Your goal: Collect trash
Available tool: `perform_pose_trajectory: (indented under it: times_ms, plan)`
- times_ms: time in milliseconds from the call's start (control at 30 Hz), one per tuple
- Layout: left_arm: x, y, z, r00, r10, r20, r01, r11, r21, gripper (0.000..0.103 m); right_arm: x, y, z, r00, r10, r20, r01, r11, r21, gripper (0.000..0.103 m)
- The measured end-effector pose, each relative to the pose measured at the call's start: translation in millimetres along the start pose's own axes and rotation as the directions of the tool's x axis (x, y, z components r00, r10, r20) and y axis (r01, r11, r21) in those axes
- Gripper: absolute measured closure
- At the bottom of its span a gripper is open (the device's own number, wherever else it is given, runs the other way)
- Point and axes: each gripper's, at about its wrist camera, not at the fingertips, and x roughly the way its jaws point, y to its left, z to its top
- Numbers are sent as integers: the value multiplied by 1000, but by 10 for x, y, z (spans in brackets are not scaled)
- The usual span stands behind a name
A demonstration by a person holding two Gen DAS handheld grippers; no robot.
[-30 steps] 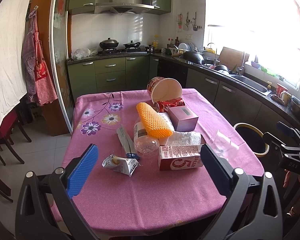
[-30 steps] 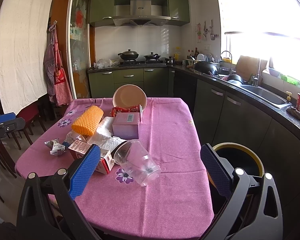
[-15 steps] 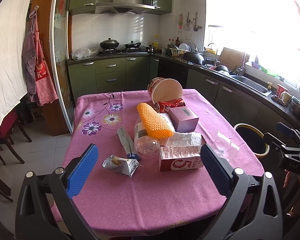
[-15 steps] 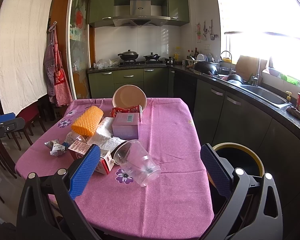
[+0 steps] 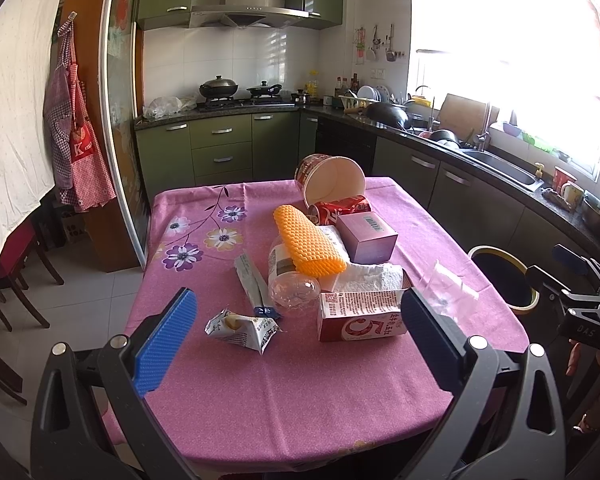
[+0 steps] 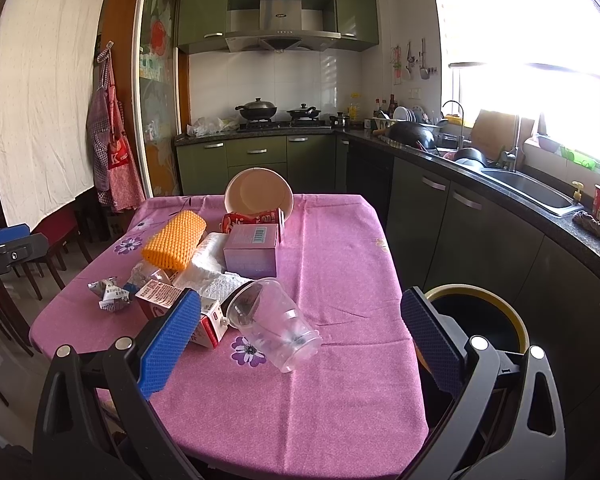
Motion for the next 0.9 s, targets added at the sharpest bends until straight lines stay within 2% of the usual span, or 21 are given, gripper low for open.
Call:
perform_pose_trajectory:
  times_ms: [900]
  plan:
    - [43, 26, 8, 1000, 3, -8, -2, 1000, 6, 6, 67, 12, -22, 1000, -10, -6, 10, 1000, -17, 4]
